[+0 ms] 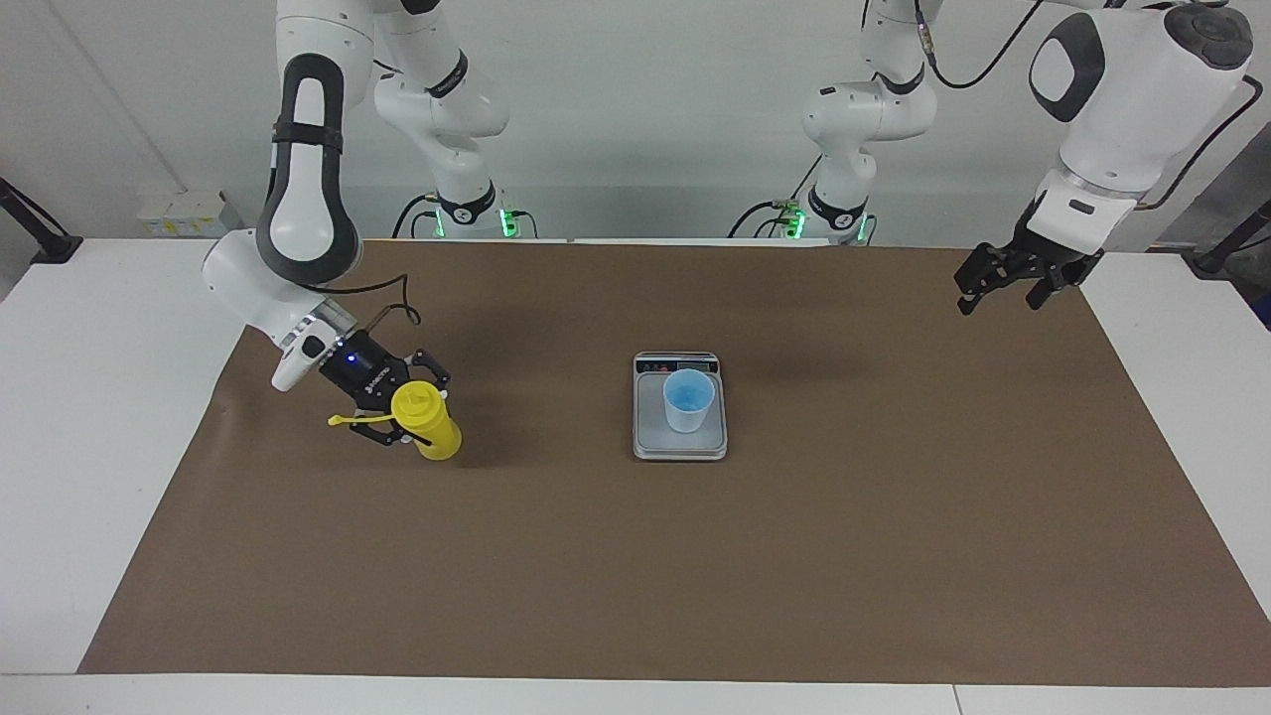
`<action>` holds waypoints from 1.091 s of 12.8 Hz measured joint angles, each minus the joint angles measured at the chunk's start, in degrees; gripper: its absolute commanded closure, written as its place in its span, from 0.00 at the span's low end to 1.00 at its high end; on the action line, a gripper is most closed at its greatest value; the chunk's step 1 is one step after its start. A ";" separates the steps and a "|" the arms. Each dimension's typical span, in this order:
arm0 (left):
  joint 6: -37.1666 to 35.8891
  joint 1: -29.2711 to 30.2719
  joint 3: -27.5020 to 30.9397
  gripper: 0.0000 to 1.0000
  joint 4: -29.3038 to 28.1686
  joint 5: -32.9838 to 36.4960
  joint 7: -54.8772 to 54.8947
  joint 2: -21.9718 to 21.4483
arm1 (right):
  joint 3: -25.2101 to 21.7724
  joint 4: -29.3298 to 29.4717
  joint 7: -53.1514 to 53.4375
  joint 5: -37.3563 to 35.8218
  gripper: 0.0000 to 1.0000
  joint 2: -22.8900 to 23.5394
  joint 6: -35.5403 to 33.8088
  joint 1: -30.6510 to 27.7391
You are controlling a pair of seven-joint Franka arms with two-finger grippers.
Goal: Pour seasoning into cup on scale with both arms
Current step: 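Lift the bottle with the right gripper over the cup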
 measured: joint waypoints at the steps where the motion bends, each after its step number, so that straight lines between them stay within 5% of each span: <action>1: 0.00 0.00 0.00 0.00 0.00 0.00 0.00 0.00 | 0.02 0.71 2.28 -2.65 1.00 -0.11 0.18 0.57; 9: 0.00 0.00 0.00 0.00 0.00 0.00 0.00 0.00 | 0.27 6.26 25.04 -24.91 1.00 -0.55 3.77 10.01; 14: 0.00 0.00 0.00 0.00 0.00 0.00 0.00 0.00 | 0.45 8.06 42.22 -46.74 1.00 -0.58 4.99 17.51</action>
